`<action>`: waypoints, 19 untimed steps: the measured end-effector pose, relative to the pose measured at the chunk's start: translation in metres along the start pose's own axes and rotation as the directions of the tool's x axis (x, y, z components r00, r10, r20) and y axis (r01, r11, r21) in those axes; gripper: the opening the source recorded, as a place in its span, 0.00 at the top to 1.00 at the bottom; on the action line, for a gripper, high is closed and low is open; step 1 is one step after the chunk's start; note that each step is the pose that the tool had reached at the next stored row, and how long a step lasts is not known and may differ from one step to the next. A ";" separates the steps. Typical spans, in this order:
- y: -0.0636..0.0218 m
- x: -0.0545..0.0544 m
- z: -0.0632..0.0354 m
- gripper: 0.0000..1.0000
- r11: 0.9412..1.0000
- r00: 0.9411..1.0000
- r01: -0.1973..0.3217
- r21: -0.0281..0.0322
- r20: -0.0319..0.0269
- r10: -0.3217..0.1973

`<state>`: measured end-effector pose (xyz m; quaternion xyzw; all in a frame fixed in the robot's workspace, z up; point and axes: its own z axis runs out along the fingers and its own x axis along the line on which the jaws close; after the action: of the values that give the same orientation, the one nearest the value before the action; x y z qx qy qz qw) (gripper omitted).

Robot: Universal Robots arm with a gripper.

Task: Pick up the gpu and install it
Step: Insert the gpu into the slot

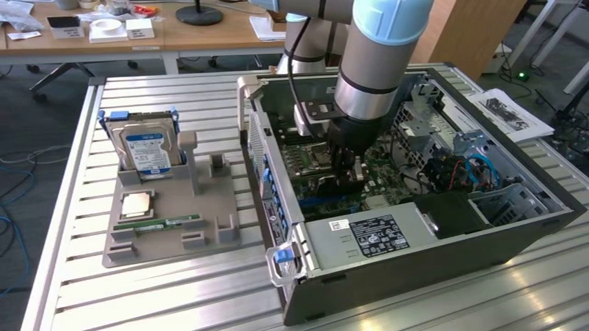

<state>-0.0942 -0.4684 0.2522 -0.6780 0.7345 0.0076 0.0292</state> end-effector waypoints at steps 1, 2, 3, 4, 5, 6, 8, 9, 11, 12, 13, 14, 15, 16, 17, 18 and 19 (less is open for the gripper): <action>0.0000 0.000 0.0000 0.73 1.000 1.000 0.000 -0.001 0.005 0.000; 0.0001 0.000 0.0000 0.73 1.000 1.000 0.000 -0.001 0.009 0.000; 0.0001 0.000 0.0000 0.73 1.000 1.000 -0.001 -0.001 0.010 0.001; 0.0001 0.000 0.0000 0.73 1.000 1.000 -0.001 -0.001 0.010 0.001; 0.0000 0.000 0.0001 0.73 1.000 1.000 0.000 -0.001 0.010 0.000; 0.0000 0.000 0.0001 0.73 1.000 1.000 0.000 -0.001 0.010 0.000; 0.0000 0.000 0.0002 0.73 1.000 1.000 0.000 -0.001 0.010 0.000; 0.0000 0.000 0.0003 0.73 1.000 1.000 0.000 -0.001 0.010 0.000; 0.0000 0.000 0.0008 0.73 1.000 1.000 0.000 -0.001 0.010 0.000; 0.0000 0.000 0.0010 0.73 1.000 1.000 0.000 -0.001 0.010 0.000; 0.0000 0.000 0.0012 0.73 1.000 1.000 0.000 -0.001 0.009 0.000; 0.0000 0.000 0.0013 0.73 1.000 1.000 0.000 -0.001 0.009 0.000; 0.0000 0.000 0.0014 0.73 1.000 1.000 0.000 -0.001 0.009 0.000; 0.0000 0.000 0.0014 0.73 1.000 1.000 0.000 -0.001 0.009 0.000; 0.0000 0.000 0.0014 0.73 1.000 1.000 0.000 -0.001 0.009 0.000; 0.0000 0.000 0.0015 0.73 1.000 1.000 0.000 -0.001 0.009 0.000; 0.0000 0.000 0.0018 0.73 1.000 1.000 0.000 -0.001 0.009 0.000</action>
<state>-0.0942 -0.4684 0.2504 -0.6778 0.7344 0.0110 0.0323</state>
